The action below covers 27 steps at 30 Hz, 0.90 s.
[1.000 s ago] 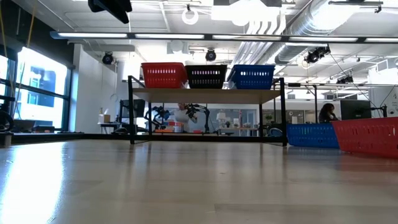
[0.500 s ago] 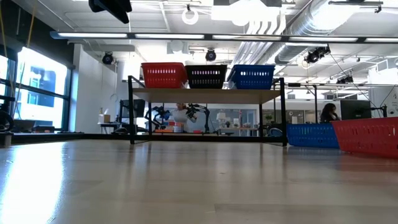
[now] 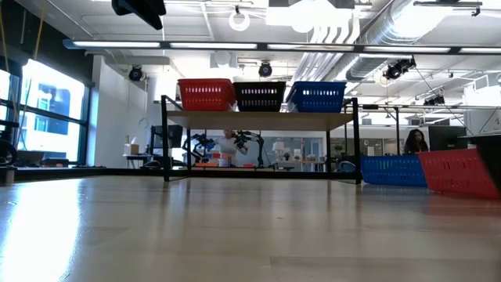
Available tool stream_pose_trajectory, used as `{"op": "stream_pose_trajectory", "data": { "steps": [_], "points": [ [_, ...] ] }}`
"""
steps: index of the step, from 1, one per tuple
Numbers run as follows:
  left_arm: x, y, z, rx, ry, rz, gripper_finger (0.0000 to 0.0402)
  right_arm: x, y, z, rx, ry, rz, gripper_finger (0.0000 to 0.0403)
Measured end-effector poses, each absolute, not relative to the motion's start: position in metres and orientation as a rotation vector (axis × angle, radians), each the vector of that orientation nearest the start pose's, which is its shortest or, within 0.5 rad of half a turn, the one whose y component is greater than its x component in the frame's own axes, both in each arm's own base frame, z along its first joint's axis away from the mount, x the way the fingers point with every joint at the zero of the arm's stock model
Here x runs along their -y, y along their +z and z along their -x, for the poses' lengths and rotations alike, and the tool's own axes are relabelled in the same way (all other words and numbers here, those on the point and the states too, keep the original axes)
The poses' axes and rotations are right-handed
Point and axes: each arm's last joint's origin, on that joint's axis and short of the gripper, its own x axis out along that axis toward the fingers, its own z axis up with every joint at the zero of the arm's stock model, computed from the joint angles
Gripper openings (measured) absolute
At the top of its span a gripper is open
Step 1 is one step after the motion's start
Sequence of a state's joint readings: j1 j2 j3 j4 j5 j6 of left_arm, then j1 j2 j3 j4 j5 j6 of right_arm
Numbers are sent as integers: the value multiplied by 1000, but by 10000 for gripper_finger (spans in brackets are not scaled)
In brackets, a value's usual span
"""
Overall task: Stack baskets on shelf by color
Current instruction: Stack the black bin on top of the black bins on the shelf
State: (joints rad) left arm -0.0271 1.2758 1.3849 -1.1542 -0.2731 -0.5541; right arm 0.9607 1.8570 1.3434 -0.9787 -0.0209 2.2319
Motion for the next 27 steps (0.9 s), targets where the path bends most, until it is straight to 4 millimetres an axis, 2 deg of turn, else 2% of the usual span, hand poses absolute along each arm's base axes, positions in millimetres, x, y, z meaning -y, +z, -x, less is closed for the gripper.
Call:
{"op": "stream_pose_trajectory", "data": {
  "steps": [10,14,19,27],
  "points": [
    [-5,360,-228,-891,613,332,172,-249,229,-223,-1077,-810,-1121,1],
    [-6,361,-228,-855,678,356,172,-229,242,-238,-993,-805,-1136,0],
    [-11,361,-227,-855,702,307,172,-200,252,-257,-947,-811,-1139,0],
    [-34,361,-225,-892,734,231,172,-154,273,-293,-838,-809,-1093,0]
  ]
}}
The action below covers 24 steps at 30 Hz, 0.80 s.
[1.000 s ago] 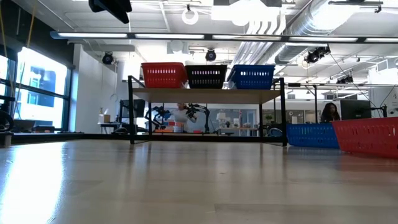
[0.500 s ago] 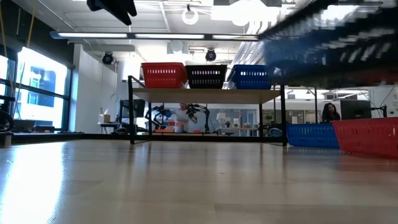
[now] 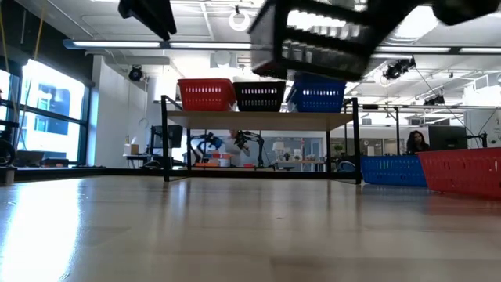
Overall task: Stack baskets on shelf by color
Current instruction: Stack the black bin on top of the black bins on the shelf
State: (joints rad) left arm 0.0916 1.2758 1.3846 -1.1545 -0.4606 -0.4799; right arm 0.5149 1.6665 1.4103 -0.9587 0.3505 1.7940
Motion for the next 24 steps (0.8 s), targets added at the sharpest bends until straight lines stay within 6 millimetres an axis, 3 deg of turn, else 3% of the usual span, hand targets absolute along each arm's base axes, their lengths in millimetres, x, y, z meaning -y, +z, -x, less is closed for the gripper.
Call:
{"op": "stream_pose_trajectory", "data": {
  "steps": [13,24],
  "points": [
    [-80,361,-213,-951,845,179,172,-74,317,-333,-679,-815,-990,0],
    [-96,361,-206,-953,909,210,172,-3,365,-344,-558,-833,-899,0]
  ]
}}
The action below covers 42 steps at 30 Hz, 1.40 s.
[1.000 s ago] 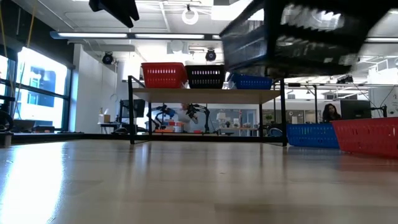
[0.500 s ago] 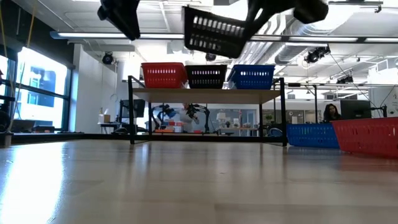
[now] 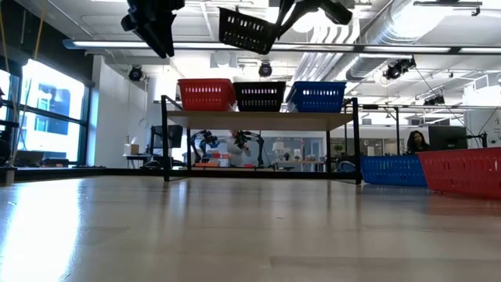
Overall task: Stack baskets on shelf by color
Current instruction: Stack the black bin on top of the black bins on the shelf
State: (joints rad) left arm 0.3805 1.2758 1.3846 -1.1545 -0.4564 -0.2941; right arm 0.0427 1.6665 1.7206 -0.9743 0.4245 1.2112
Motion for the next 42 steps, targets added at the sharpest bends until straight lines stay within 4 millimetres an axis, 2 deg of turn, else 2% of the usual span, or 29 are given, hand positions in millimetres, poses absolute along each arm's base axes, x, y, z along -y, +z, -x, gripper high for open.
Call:
{"op": "stream_pose_trajectory", "data": {
  "steps": [11,22,26,31,42],
  "points": [
    [-96,361,-206,-953,908,209,172,64,407,-331,-453,-909,-868,0],
    [-96,361,-206,-945,918,225,172,113,410,-315,-460,-951,-991,0],
    [-96,361,-206,-944,919,227,172,123,407,-309,-495,-953,-1075,0],
    [-96,361,-206,-939,924,236,172,124,407,-309,-507,-921,-1133,0],
    [-96,361,-206,-934,930,247,172,123,381,-334,-591,-920,-1204,0]
  ]
}}
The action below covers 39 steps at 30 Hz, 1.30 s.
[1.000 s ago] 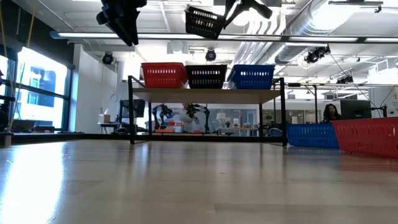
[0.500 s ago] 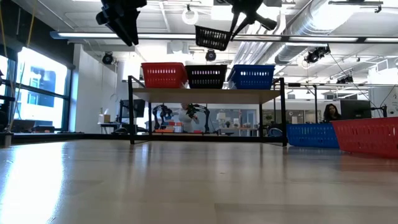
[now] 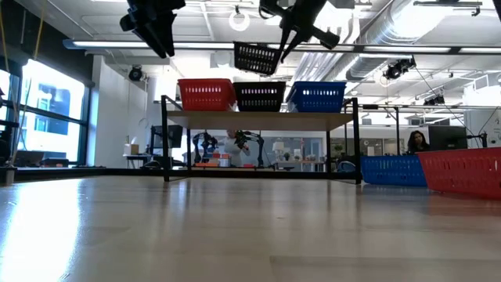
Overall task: Stack baskets on shelf by color
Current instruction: Stack the black bin on top of the black bins on the shelf
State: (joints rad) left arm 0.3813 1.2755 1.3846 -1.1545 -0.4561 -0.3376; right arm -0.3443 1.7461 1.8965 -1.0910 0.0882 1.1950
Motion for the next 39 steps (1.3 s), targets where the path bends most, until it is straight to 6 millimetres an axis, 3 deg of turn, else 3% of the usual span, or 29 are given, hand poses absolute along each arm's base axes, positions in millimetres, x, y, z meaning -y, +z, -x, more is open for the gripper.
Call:
{"op": "stream_pose_trajectory", "data": {
  "steps": [16,31,39],
  "points": [
    [-96,361,-206,-934,930,248,172,131,362,-342,-690,-952,-1204,0],
    [-96,361,-206,-934,930,248,172,132,359,-338,-744,-969,-1162,2],
    [-96,361,-206,-934,930,247,172,133,360,-339,-743,-946,-1131,56]
  ]
}}
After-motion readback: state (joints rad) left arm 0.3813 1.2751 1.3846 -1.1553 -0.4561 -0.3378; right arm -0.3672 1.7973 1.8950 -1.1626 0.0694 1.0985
